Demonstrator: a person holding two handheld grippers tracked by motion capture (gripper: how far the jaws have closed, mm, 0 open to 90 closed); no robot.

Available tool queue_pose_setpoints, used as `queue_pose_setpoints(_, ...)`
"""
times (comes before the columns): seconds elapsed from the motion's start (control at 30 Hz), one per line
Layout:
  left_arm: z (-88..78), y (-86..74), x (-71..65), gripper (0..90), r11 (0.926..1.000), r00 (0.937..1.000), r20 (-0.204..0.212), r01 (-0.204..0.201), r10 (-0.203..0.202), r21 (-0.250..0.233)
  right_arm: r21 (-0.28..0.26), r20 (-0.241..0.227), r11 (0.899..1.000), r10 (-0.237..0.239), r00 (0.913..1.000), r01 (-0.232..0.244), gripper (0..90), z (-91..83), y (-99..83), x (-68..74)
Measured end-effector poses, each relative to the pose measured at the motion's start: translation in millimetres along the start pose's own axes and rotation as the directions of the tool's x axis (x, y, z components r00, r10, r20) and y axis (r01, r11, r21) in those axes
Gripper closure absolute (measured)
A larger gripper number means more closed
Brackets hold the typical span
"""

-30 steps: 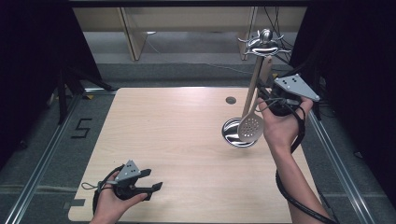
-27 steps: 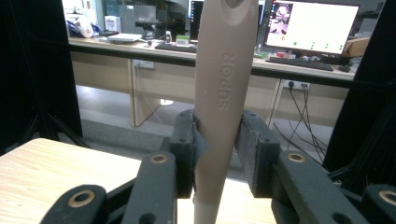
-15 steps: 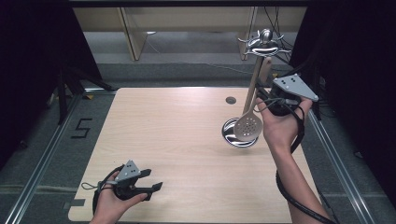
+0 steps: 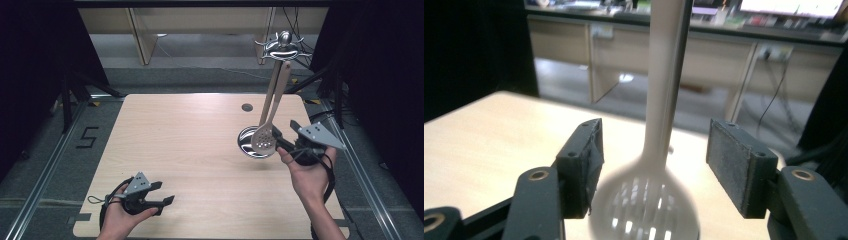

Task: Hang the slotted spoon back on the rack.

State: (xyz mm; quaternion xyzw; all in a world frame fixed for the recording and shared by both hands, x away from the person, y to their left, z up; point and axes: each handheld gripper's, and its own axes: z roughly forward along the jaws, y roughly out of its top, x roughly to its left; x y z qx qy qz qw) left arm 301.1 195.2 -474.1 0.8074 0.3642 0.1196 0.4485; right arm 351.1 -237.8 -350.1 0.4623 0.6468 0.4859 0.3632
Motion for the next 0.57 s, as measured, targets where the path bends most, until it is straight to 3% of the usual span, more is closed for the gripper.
queue_pose_setpoints(0.07, -0.9, 0.6, 1.9, 32.1, 0.9998, 0.9998, 0.006, -0.017, 0.017, 0.014, 0.025, -0.018, 1.0, -0.015, 0.9997, 0.016, 39.8, -3.4, -16.9, -4.0)
queue_pose_setpoints(0.17, 0.8, -0.9, 2.3, 32.0, 0.9999, 0.9999, -0.002, -0.012, 0.012, 0.002, 0.092, -0.029, 0.996, 0.001, 0.9996, 0.002, 39.3, -11.2, -46.6, -6.6)
queue_pose_setpoints(0.2, 1.1, -0.7, 2.9, 31.9, 0.9999, 0.9999, 0.008, -0.01, 0.01, 0.006, 0.1, -0.054, 0.995, -0.015, 0.9984, 0.02, 39.3, -12.2, -59.0, -10.0)
queue_pose_setpoints(0.23, 0.9, -0.5, 3.3, 31.8, 0.9998, 0.9999, 0.008, -0.012, 0.012, 0.018, 0.123, -0.052, 0.992, -0.028, 0.9983, 0.034, 39.8, -14.6, -65.7, -11.9)
queue_pose_setpoints(0.27, 1.4, -0.9, 3.0, 31.8, 0.9999, 0.9999, 0.008, -0.01, 0.01, 0.012, 0.155, -0.07, 0.988, -0.012, 0.9974, 0.023, 40.1, -16.5, -76.0, -13.5)
queue_pose_setpoints(0.3, 2.3, -0.8, 2.0, 31.8, 1.0, 0.9999, 0.013, 0.004, -0.004, 0.005, 0.185, -0.068, 0.983, 0.016, 0.9976, -0.003, 40.1, -18.7, -80.5, -12.2)
queue_pose_setpoints(0.37, 3.1, -1.5, 2.5, 31.8, 1.0, 1.0, 0.008, -0.004, 0.004, 0.006, 0.191, -0.079, 0.981, -0.016, 0.9968, 0.031, 40.1, -19.2, -91.9, -16.3)
queue_pose_setpoints(0.47, 2.9, -1.8, 2.1, 32.0, 1.0, 0.9999, 0.017, 0.0, 0.0, 0.006, 0.237, -0.081, 0.971, 0.04, 0.9959, -0.02, 39.8, -22.9, -99.8, -12.2)
queue_pose_setpoints(0.5, 2.8, -1.8, 2.1, 32.1, 1.0, 0.9998, 0.022, -0.001, 0.001, 0.008, 0.223, -0.095, 0.975, 0.008, 0.9954, 0.014, 39.5, -20.6, -102.9, -15.2)
queue_pose_setpoints(0.53, 3.1, -1.9, 2.1, 32.1, 1.0, 0.9997, 0.022, 0.003, -0.003, 0.004, 0.249, -0.088, 0.968, 0.055, 0.9946, -0.032, 39.3, -23.0, -104.0, -12.5)
queue_pose_setpoints(0.57, 3.4, -1.9, 2.5, 32.1, 1.0, 0.9998, 0.019, 0.008, -0.008, 0.002, 0.233, -0.099, 0.973, 0.032, 0.9946, -0.008, 38.9, -22.3, -105.3, -15.6)
